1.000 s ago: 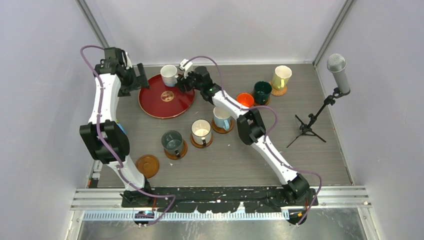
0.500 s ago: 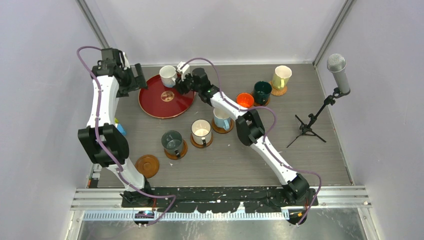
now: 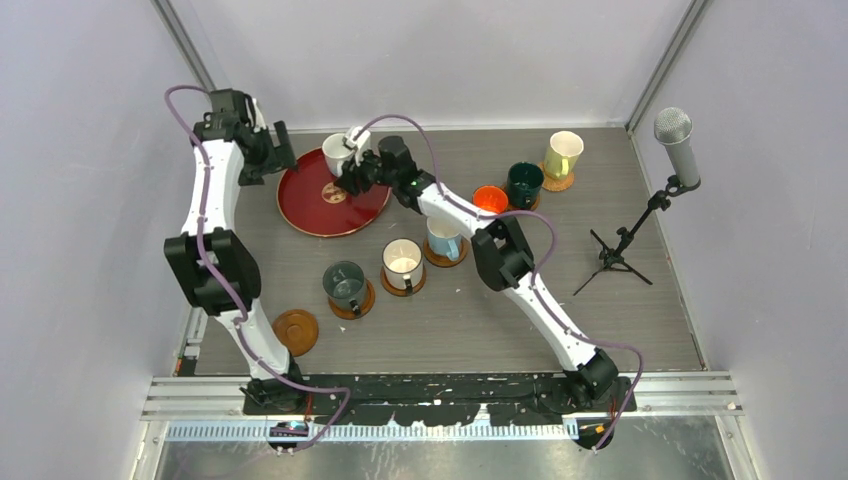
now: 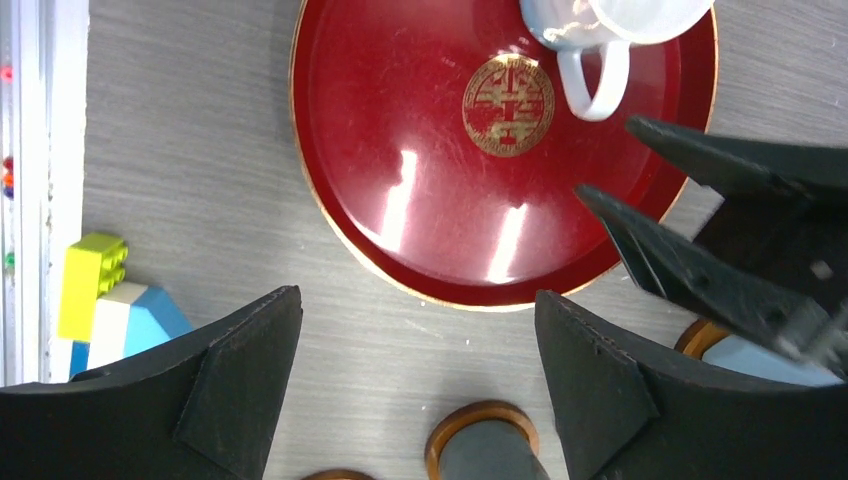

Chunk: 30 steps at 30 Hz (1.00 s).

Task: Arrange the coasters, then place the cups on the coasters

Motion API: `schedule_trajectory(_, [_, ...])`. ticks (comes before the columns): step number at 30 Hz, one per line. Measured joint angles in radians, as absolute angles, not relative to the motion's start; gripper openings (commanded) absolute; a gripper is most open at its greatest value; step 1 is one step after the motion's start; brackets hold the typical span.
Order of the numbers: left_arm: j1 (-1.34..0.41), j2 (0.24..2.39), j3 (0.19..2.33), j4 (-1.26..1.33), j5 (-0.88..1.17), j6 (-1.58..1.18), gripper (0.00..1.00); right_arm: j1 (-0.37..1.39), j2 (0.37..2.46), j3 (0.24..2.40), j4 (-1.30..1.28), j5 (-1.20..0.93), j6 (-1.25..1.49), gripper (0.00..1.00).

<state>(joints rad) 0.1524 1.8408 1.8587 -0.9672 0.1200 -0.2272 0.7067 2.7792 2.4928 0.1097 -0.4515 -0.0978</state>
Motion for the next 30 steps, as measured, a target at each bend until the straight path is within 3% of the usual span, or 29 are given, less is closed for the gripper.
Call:
schedule_trajectory(18, [-0.069,2.259,2.295,-0.955,-0.015,-0.165,0.73,0.571,2.230,2.101,0.200,-0.437,-0.004,0.57])
schedule_trajectory(30, [-0.094,2.450,2.402,-0.960,-0.044,-0.177,0.60,0.519,2.051,1.811,0.200,-0.422,0.020,0.57])
